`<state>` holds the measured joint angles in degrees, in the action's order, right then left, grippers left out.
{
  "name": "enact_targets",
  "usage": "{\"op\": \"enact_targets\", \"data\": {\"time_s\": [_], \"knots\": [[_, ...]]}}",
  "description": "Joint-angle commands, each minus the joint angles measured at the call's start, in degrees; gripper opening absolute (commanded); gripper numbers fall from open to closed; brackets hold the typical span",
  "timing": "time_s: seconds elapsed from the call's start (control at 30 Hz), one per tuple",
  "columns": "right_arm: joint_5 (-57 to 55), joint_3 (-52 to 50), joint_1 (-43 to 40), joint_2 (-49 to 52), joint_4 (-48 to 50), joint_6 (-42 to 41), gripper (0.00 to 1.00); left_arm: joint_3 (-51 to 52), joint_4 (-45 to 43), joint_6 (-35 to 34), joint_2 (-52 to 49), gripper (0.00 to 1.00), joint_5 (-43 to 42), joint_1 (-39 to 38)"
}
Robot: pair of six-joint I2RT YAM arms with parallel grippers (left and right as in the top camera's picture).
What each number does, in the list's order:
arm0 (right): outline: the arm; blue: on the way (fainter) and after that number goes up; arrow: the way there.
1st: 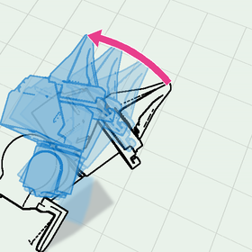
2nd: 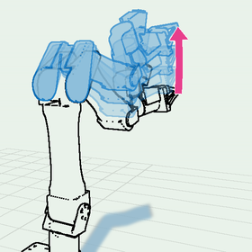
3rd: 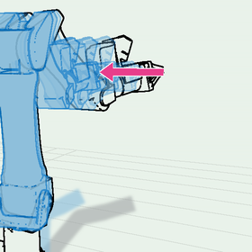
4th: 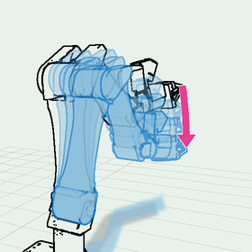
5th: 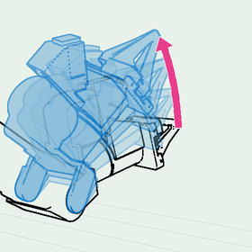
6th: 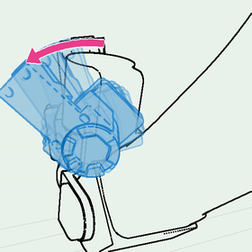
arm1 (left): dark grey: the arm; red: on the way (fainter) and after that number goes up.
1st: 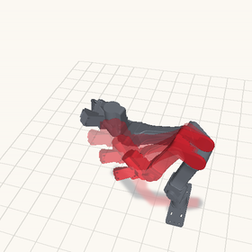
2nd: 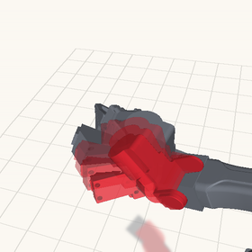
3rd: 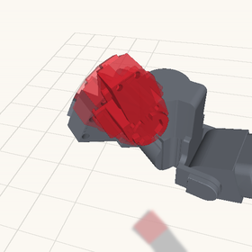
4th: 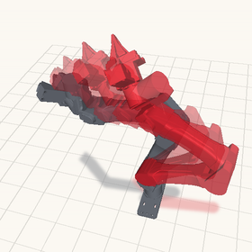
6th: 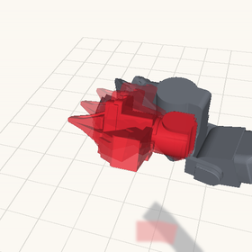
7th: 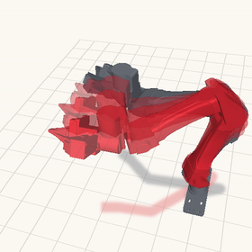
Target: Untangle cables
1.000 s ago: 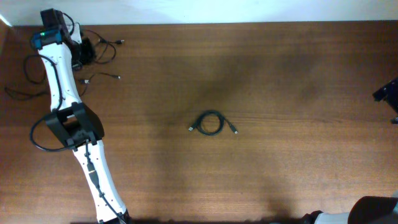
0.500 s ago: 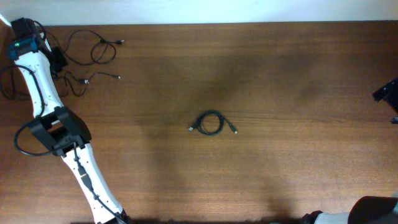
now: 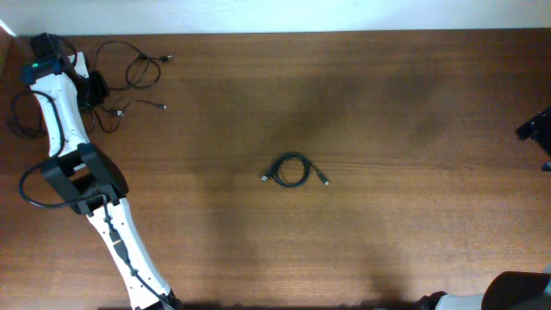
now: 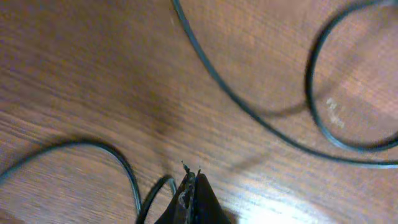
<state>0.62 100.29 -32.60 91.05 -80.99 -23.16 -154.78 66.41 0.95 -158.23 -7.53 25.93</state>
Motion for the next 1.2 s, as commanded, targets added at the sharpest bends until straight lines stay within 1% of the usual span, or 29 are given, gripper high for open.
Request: {"op": "enact_targets", "data": {"time_s": [0.0,0.17,0.27,0.3,0.37,0.43,0.57,0.73,0.87,0.93,1.0,1.1,1.17], "knots": [[-0.9,1.0,0.0,0.1,-0.2,0.4,0.98,1.0,-0.5,1.5,2.2,0.00,1.3,0.1],[-0.9,1.0,0.0,0.1,-0.2,0.4,0.98,-3.4,-4.3,1.3,2.4,0.00,-0.4,0.1],[-0.9,1.0,0.0,0.1,-0.2,0.4,0.98,-6.4,-5.0,-2.8,2.4,0.00,0.0,0.2],[-0.9,1.0,0.0,0.1,-0.2,0.4,0.98,-6.5,-5.1,-3.3,2.4,0.00,1.0,0.3],[-0.9,1.0,0.0,0.1,-0.2,0.4,0.98,-6.5,-3.3,-4.4,2.3,0.00,8.4,0.5],[-0.9,1.0,0.0,0.1,-0.2,0.4,0.98,-6.1,-1.6,-4.3,2.2,0.00,12.6,0.5],[-0.9,1.0,0.0,0.1,-0.2,0.4,0.98,-4.3,-0.3,-4.3,2.2,0.00,12.2,0.5],[-0.9,1.0,0.0,0.1,-0.2,0.4,0.98,0.6,-1.2,-3.9,2.2,0.00,7.2,0.4],[-0.9,1.0,0.0,0.1,-0.2,0.4,0.98,1.9,-1.1,-3.9,2.2,0.00,6.8,0.5],[-0.9,1.0,0.0,0.1,-0.2,0.4,0.99,1.9,-1.1,-0.8,2.2,0.00,5.1,0.4],[-0.9,1.0,0.0,0.1,-0.2,0.4,0.98,1.9,-1.0,4.0,2.2,0.00,0.5,0.4],[-0.9,1.0,0.0,0.1,-0.2,0.4,0.99,1.9,-0.2,3.9,2.2,0.00,-3.1,0.5],[-0.9,1.0,0.0,0.1,-0.2,0.4,0.98,1.9,1.5,3.9,2.2,0.00,-3.2,0.4]]}}
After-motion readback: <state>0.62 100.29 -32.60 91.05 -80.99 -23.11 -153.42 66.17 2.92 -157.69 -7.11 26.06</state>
